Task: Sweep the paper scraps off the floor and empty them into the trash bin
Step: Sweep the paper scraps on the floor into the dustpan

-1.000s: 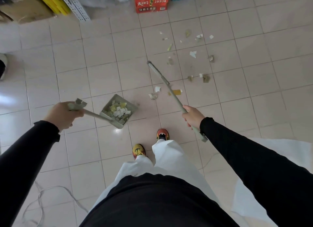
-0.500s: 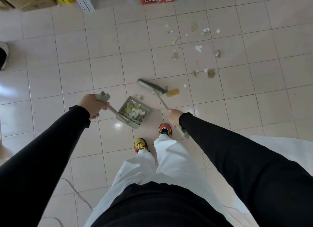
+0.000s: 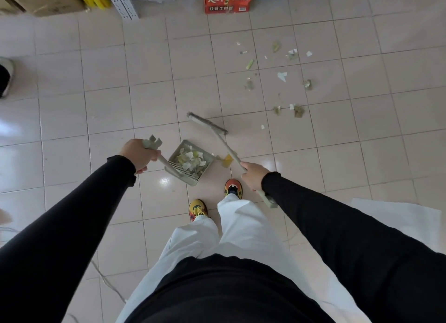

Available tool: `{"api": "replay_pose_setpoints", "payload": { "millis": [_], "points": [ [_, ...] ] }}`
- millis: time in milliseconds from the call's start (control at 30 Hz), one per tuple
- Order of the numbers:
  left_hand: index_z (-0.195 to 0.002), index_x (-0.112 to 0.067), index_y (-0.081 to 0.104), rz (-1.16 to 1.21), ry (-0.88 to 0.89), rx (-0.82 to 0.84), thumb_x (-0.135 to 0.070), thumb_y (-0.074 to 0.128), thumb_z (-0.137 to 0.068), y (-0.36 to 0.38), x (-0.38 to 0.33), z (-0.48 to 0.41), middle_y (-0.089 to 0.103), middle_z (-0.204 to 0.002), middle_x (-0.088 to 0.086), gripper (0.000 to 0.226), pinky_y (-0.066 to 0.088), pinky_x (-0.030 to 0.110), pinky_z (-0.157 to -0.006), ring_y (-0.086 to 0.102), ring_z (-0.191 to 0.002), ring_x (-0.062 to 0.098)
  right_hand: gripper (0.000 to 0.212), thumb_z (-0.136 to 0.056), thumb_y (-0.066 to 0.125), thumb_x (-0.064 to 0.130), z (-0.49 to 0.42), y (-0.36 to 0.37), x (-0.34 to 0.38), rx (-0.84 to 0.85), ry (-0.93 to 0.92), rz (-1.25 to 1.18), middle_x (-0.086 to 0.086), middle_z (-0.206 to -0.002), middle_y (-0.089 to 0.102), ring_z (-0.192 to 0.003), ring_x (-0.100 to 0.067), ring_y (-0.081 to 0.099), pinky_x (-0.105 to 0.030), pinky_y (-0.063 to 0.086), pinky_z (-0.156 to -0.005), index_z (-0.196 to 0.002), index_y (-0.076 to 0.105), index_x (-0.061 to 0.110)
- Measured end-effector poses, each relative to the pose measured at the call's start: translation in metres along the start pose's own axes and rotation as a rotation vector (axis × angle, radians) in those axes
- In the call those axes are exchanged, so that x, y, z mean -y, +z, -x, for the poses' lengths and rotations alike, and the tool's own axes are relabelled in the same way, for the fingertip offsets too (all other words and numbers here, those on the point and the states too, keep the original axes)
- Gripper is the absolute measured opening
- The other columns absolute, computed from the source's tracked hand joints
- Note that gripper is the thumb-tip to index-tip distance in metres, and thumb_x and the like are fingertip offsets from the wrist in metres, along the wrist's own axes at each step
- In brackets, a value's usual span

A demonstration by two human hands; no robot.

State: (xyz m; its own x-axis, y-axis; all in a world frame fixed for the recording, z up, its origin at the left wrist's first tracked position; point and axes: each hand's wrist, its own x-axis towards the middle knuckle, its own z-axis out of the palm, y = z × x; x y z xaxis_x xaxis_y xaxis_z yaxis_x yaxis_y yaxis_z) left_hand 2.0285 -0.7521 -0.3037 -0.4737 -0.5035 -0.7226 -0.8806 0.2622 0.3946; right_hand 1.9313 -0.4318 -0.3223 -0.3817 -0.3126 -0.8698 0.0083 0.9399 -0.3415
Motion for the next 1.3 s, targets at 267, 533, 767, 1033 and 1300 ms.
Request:
{"api": "replay_pose_setpoints", "payload": {
  "millis": [267,533,767,1033,1300],
  "points": [
    [-0.089,-0.009,0.066,-0.041,0.022,0.008,-0.013,0.067,-0.084,0.002,0.011,0.005,0.051,-0.066,0.007,0.007,0.042,0.029,-0.051,0.048,-0.052,0.022,0.02,-0.092,0.039,0.009,0.022,0.026,-0.006,0.185,-0.025,-0.196,-0.006,-0.072,0.042,-0.041,-0.015,0.037,-0.023,0.035,-0.041,-0.106,0.051,0.016],
    [-0.094,-0.017,0.07,-0.092,0.07,0.025,-0.017,0.066,-0.085,0.003,0.027,0.03,0.051,-0.064,0.004,0.01,0.039,0.027,-0.048,0.049,-0.054,0.022,0.055,-0.097,0.04,0.012,0.039,0.005,-0.045,-0.003,-0.035,-0.275,-0.002,-0.072,0.047,-0.047,-0.014,0.038,-0.02,0.036,-0.038,-0.15,0.035,0.026],
    [-0.086,-0.026,0.074,-0.046,0.002,-0.051,-0.023,0.071,-0.082,0.029,0.025,0.077,0.05,-0.056,-0.001,0.006,0.039,0.024,-0.045,0.048,-0.046,0.02,0.06,-0.096,0.04,0.01,0.015,-0.067,-0.096,-0.048,-0.04,-0.216,0.0,-0.08,0.051,-0.051,-0.016,0.043,-0.016,0.035,-0.033,-0.153,0.031,0.023],
    [-0.094,-0.023,0.075,0.058,-0.124,-0.089,-0.019,0.073,-0.083,0.112,-0.009,0.127,0.052,-0.064,0.008,0.012,0.036,0.021,-0.042,0.045,-0.044,0.02,0.058,-0.097,0.039,0.017,0.003,-0.136,-0.172,-0.003,-0.054,-0.108,0.003,-0.091,0.052,-0.054,-0.019,0.049,-0.025,0.041,-0.044,-0.153,0.029,0.028],
    [-0.092,-0.007,0.07,0.317,-0.271,-0.17,-0.007,0.07,-0.082,0.194,-0.028,0.156,0.05,-0.061,0.001,0.01,0.032,0.02,-0.04,0.038,-0.045,0.02,0.057,-0.097,0.037,0.014,-0.01,-0.121,-0.19,0.027,-0.099,0.362,-0.012,-0.135,0.055,-0.104,-0.03,0.056,-0.033,0.046,-0.082,-0.152,0.029,0.025]
  ]
}}
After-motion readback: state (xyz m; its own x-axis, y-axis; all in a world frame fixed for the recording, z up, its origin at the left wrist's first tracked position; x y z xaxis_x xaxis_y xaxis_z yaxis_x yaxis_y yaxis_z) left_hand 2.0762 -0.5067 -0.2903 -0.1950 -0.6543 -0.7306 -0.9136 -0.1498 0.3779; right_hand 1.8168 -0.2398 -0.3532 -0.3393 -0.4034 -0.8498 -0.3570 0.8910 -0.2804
